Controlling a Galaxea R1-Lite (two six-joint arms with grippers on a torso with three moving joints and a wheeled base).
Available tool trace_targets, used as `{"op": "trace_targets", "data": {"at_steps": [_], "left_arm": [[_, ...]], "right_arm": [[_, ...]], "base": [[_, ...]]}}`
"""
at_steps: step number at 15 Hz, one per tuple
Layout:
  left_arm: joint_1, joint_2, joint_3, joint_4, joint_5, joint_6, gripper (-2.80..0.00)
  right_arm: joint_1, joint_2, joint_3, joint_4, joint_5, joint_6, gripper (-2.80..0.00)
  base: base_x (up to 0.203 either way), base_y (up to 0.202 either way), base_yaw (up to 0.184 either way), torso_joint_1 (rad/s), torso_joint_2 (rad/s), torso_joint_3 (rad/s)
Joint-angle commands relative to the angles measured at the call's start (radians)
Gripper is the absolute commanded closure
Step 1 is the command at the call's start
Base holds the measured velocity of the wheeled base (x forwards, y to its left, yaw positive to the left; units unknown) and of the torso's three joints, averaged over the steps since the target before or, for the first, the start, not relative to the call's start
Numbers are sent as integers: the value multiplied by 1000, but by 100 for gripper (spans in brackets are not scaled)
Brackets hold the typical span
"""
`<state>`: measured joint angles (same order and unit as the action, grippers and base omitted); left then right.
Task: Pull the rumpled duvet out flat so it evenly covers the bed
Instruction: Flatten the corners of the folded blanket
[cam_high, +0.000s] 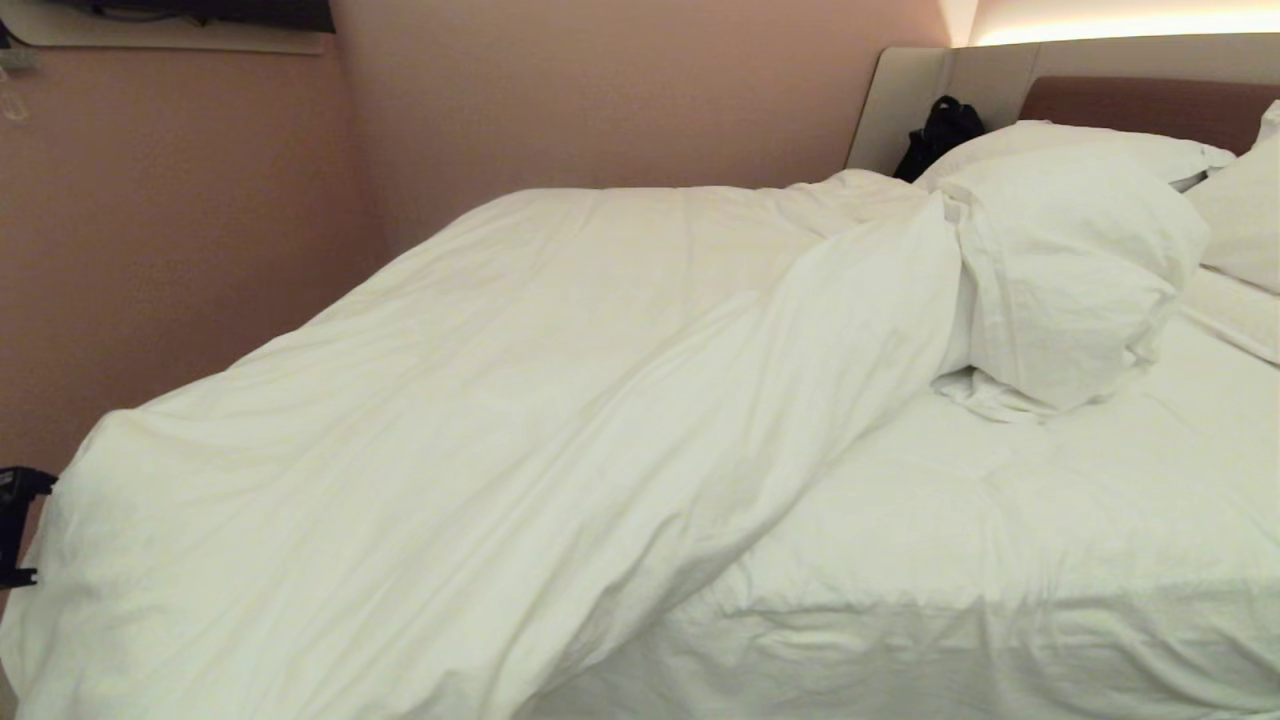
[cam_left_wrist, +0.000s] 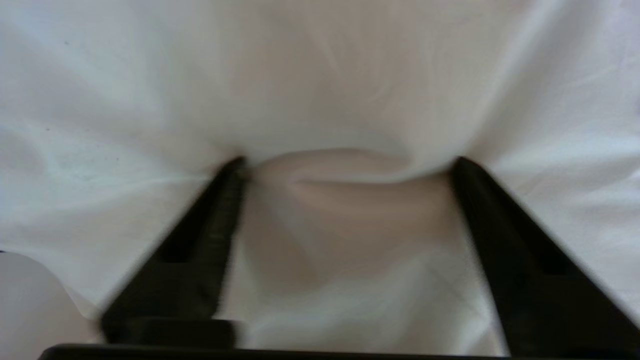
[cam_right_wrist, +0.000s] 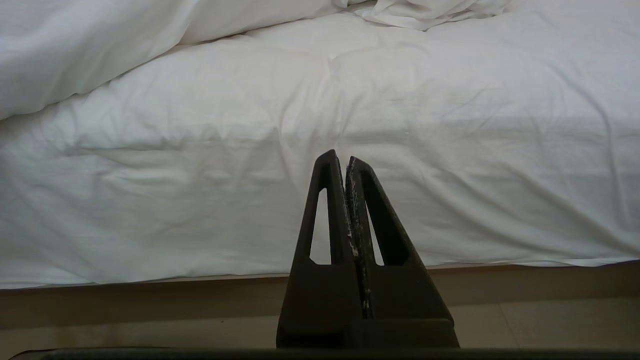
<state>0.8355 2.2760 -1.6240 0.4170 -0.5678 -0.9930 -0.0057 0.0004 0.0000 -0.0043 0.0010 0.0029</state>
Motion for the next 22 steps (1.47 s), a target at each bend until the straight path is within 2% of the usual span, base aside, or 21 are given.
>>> {"op": "trace_targets", "data": {"at_steps": [1,11,17,18,20,22], "left_arm": [[0,-3,-4,2,-4,-6,0],[8,-12,-4,3,-6,-9,0],[99,-14,-38,3,-34,-13,0],[102,-17,-39,6,-52,-13,0],[119,-49,-31,29,-184,-23,0],[128,-53,-42,84,-276,-43,0]], "right_arm": [[0,0,0,0,1,0,0],[0,0,0,0,1,0,0],[0,0,0,0,1,0,0],[0,0,0,0,1,0,0],[0,0,0,0,1,0,0],[0,0,0,0,1,0,0]], "base": [[0,0,0,0,0,0],[0,0,0,0,0,0],[0,0,0,0,0,0],[0,0,0,0,0,0],[0,0,0,0,0,0],[0,0,0,0,0,0]]}}
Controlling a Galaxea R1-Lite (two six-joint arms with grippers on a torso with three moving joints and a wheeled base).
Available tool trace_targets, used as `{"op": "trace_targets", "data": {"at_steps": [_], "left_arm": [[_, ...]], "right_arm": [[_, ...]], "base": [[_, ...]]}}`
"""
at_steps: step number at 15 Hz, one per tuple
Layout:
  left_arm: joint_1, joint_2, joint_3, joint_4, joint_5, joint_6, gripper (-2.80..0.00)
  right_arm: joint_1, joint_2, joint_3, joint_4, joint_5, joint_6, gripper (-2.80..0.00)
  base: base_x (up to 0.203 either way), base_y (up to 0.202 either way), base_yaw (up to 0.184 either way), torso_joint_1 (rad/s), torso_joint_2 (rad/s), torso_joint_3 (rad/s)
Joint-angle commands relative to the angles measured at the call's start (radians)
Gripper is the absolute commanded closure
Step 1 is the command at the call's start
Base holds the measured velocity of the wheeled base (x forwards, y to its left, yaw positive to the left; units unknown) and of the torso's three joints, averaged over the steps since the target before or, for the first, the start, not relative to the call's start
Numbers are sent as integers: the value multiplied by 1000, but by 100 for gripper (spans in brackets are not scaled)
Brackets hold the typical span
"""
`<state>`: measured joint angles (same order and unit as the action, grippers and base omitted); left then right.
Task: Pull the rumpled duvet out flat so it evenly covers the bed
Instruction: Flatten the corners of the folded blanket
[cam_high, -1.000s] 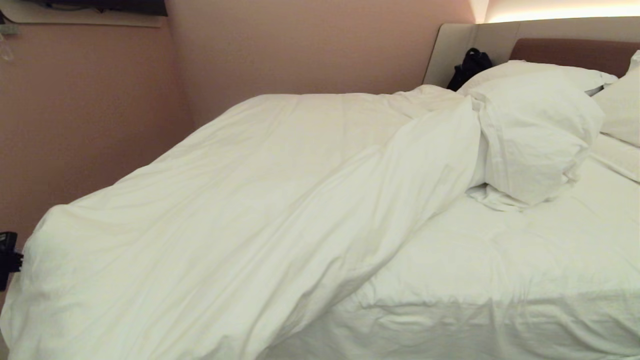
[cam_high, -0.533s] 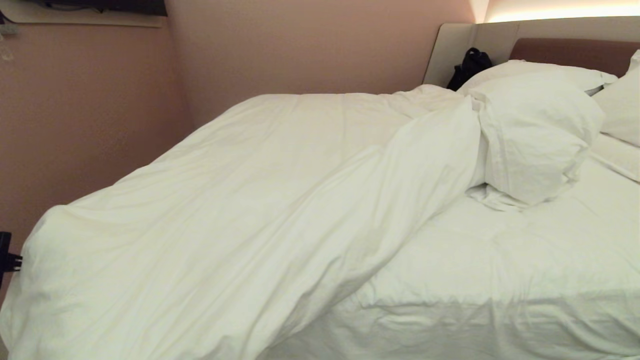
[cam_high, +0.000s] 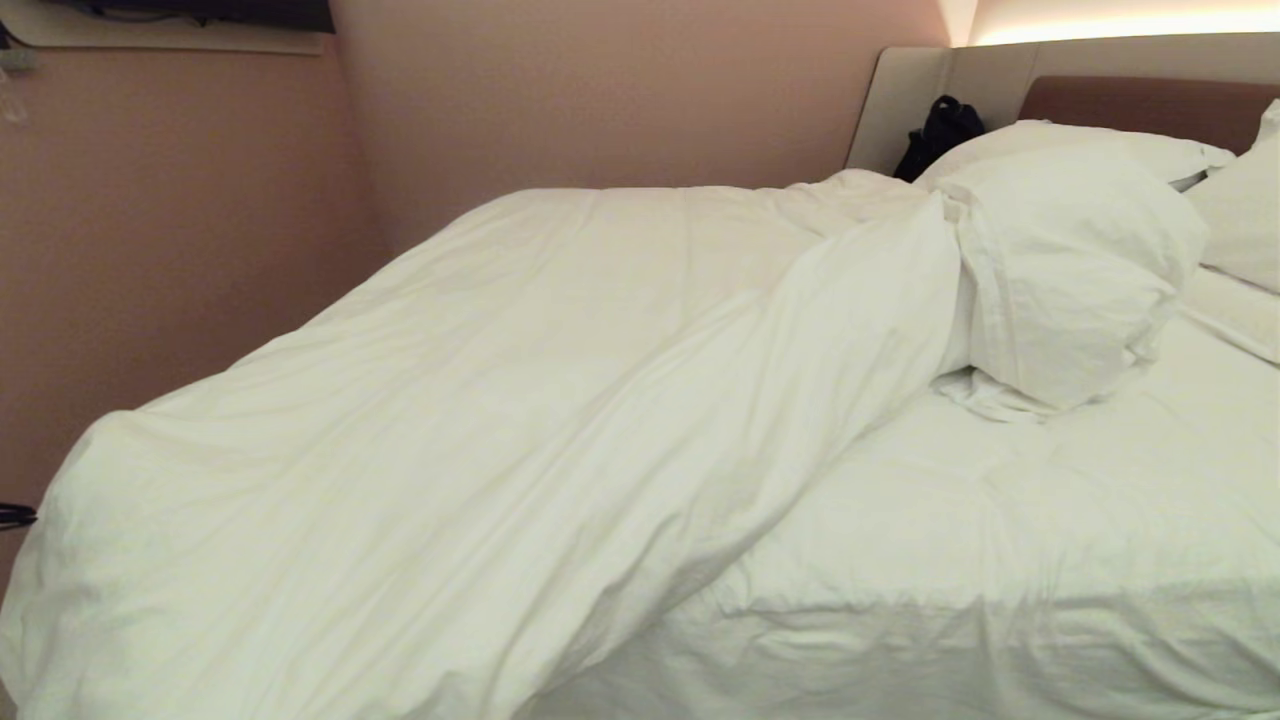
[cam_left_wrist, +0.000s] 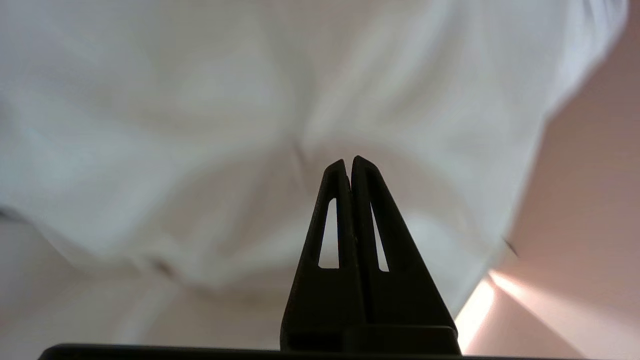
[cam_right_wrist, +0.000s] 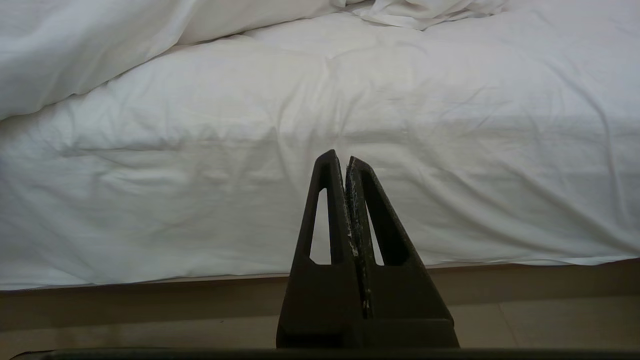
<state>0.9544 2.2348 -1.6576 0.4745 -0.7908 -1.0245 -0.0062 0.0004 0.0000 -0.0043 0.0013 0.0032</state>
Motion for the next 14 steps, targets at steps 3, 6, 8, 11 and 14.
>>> {"op": "trace_targets", "data": {"at_steps": [3,6,8,11,14], "left_arm": [[2,1,-35,59,-84,-30,0],[-3,6,-45,61,-102,-42,0],[-3,19,-57,62,-97,-42,0],[-9,17,-58,52,-91,-34,0],[30,6,-94,49,-69,-15,0]], "right_arm": [[0,0,0,0,0,0,0],[0,0,0,0,0,0,0],[0,0,0,0,0,0,0],[0,0,0,0,0,0,0],[0,0,0,0,0,0,0]], "base": [[0,0,0,0,0,0],[0,0,0,0,0,0],[0,0,0,0,0,0],[0,0,0,0,0,0],[0,0,0,0,0,0]]}}
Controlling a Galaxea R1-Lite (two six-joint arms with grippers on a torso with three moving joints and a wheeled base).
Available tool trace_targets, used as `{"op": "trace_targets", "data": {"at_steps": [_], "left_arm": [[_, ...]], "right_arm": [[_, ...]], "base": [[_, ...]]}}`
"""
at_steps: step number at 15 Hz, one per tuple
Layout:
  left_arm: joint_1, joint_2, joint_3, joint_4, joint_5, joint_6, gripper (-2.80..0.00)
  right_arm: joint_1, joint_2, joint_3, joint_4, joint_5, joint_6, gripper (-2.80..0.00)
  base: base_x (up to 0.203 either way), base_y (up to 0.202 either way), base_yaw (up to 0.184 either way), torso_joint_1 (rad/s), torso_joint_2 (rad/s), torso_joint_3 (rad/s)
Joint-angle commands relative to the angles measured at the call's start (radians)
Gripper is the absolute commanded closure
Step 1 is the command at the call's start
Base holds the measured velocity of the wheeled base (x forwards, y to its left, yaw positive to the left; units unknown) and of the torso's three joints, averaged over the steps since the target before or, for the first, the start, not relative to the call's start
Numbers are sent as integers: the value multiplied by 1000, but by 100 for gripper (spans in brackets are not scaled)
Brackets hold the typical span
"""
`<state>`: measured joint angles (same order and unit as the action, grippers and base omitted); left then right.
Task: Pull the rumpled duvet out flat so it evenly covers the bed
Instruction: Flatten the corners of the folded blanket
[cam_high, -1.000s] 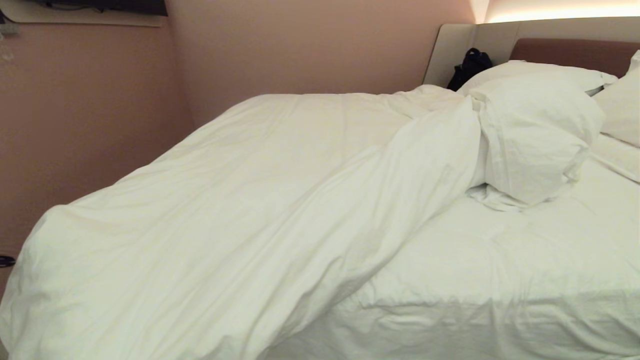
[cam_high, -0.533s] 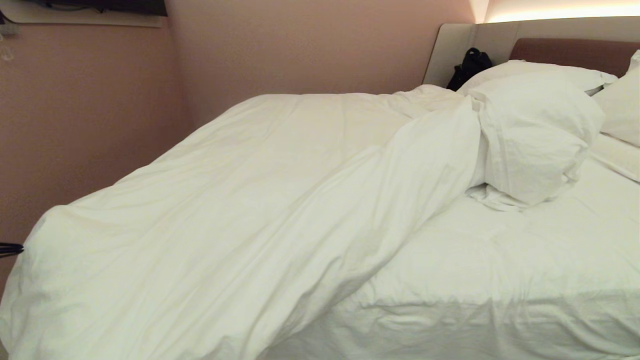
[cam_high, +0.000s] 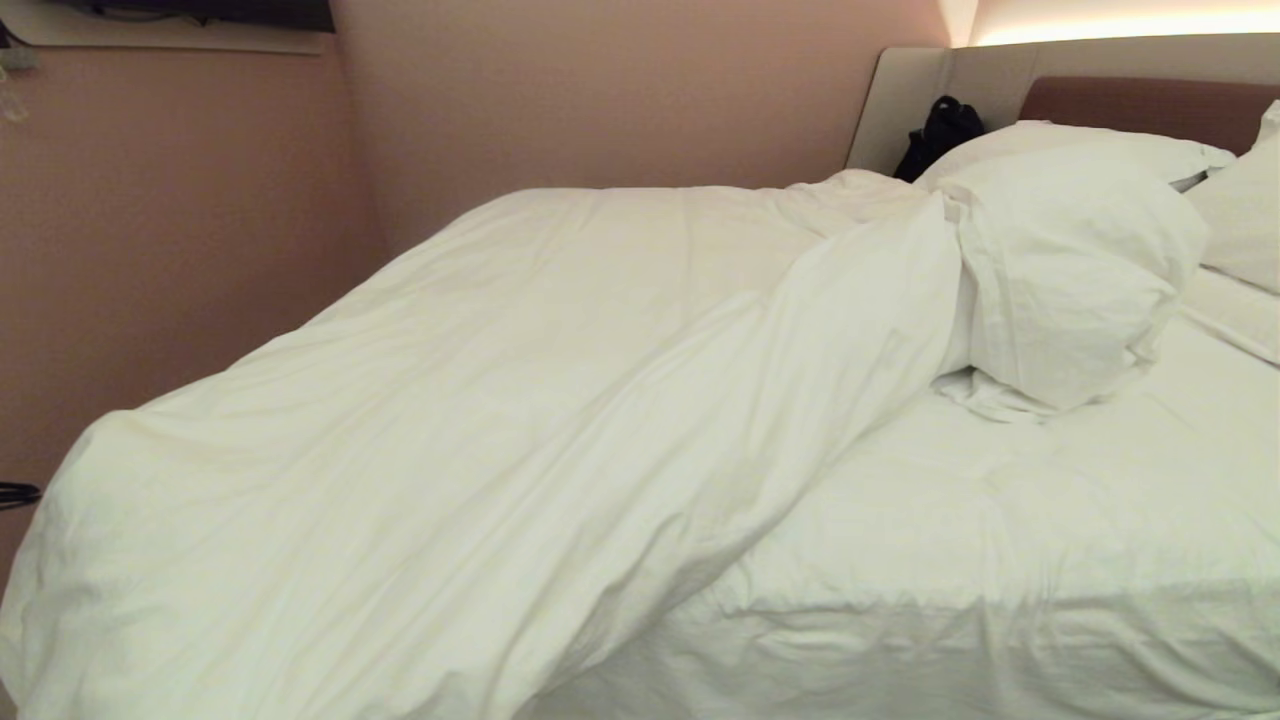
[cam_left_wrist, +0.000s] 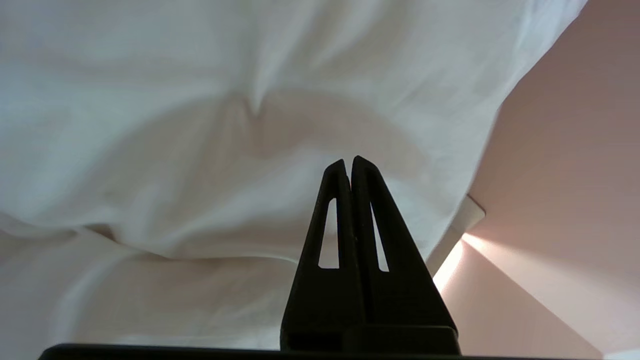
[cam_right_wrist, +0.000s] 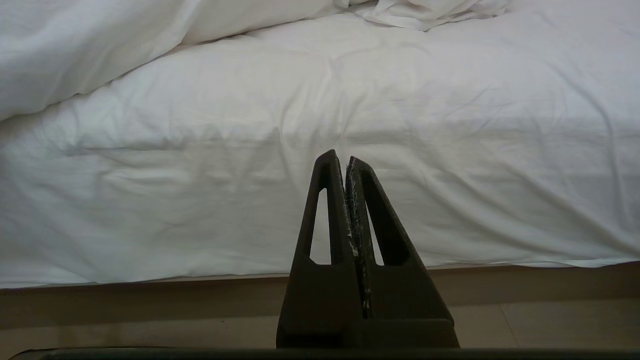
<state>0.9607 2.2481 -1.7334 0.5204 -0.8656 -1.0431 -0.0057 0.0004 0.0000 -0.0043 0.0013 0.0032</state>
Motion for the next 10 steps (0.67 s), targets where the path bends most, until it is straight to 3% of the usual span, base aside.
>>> {"op": "trace_targets", "data": {"at_steps": [1,3,5,7,10], "left_arm": [[45,-15,-26,2,25,48,0],[93,-16,-83,-4,40,199,0],[127,-2,-152,-6,37,417,0],[154,28,-173,-28,20,725,0],[209,79,-183,-73,-99,1197,0]], "right_arm": [[0,0,0,0,0,0,0],[0,0,0,0,0,0,0],[0,0,0,0,0,0,0],[0,0,0,0,0,0,0],[0,0,0,0,0,0,0]], "base": [[0,0,0,0,0,0],[0,0,0,0,0,0],[0,0,0,0,0,0],[0,0,0,0,0,0],[0,0,0,0,0,0]]}}
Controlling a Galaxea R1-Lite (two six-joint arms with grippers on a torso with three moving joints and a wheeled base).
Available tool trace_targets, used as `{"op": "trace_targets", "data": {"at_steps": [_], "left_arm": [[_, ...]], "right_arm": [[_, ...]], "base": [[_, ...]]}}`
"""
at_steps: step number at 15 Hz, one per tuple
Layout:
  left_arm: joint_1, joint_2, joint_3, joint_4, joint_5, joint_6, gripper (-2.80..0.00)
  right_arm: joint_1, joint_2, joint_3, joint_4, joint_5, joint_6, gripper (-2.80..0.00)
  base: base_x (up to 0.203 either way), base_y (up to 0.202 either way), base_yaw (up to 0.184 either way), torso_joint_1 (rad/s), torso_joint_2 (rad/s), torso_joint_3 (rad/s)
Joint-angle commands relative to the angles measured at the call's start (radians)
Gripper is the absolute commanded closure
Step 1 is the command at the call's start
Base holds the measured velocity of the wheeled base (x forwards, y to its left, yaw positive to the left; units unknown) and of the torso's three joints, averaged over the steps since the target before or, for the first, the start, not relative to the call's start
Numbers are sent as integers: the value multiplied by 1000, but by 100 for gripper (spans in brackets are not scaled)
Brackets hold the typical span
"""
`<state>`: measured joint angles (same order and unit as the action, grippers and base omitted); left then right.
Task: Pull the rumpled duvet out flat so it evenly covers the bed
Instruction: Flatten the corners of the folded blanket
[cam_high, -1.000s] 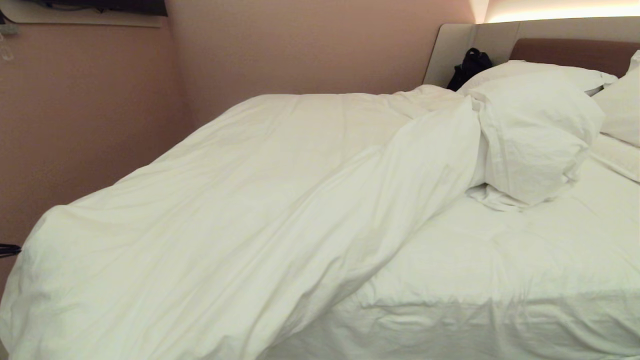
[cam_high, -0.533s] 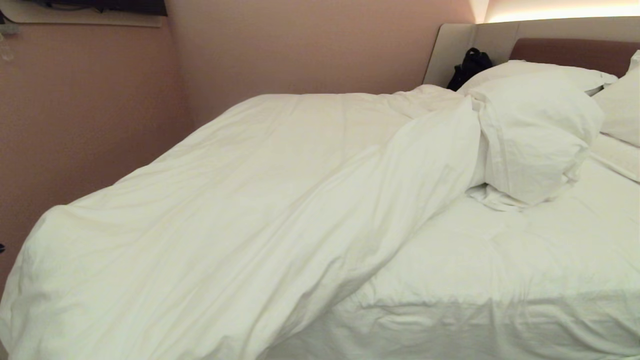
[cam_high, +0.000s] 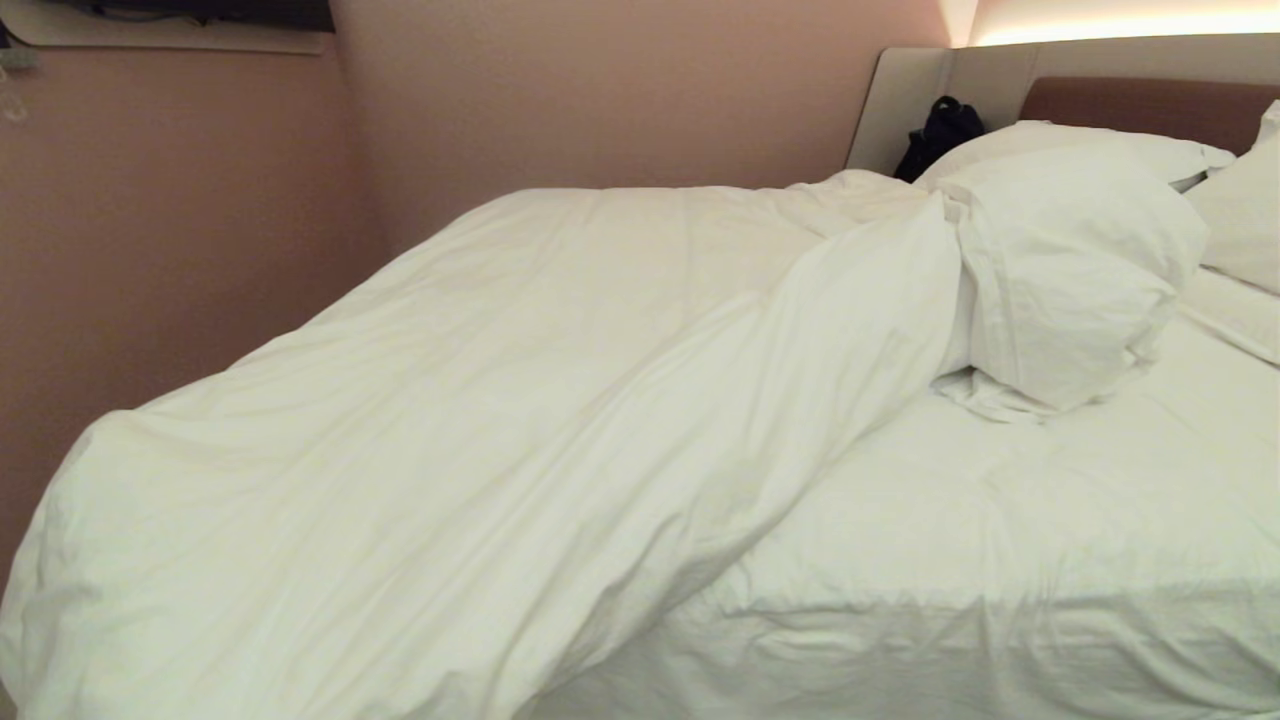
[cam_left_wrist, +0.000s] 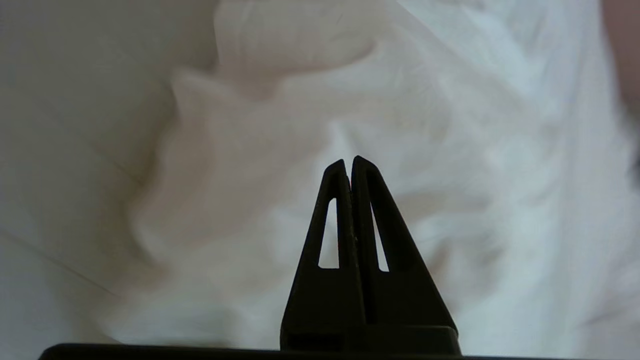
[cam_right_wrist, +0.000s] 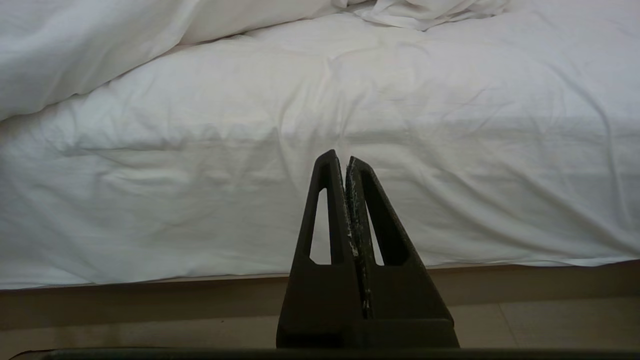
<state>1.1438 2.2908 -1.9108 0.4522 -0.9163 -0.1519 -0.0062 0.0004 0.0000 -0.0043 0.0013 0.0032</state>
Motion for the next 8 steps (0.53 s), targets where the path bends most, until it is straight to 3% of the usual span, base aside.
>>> {"op": "trace_targets", "data": {"at_steps": [1,3,4,8], "left_arm": [[44,47,-7,-11,-92,457,0],[68,58,-4,-15,-130,727,0],[88,55,2,-19,-145,799,0],[106,59,37,-129,-190,874,0]], "right_arm": [[0,0,0,0,0,0,0],[0,0,0,0,0,0,0],[0,0,0,0,0,0,0],[0,0,0,0,0,0,0]], "base": [[0,0,0,0,0,0],[0,0,0,0,0,0],[0,0,0,0,0,0],[0,0,0,0,0,0]]}}
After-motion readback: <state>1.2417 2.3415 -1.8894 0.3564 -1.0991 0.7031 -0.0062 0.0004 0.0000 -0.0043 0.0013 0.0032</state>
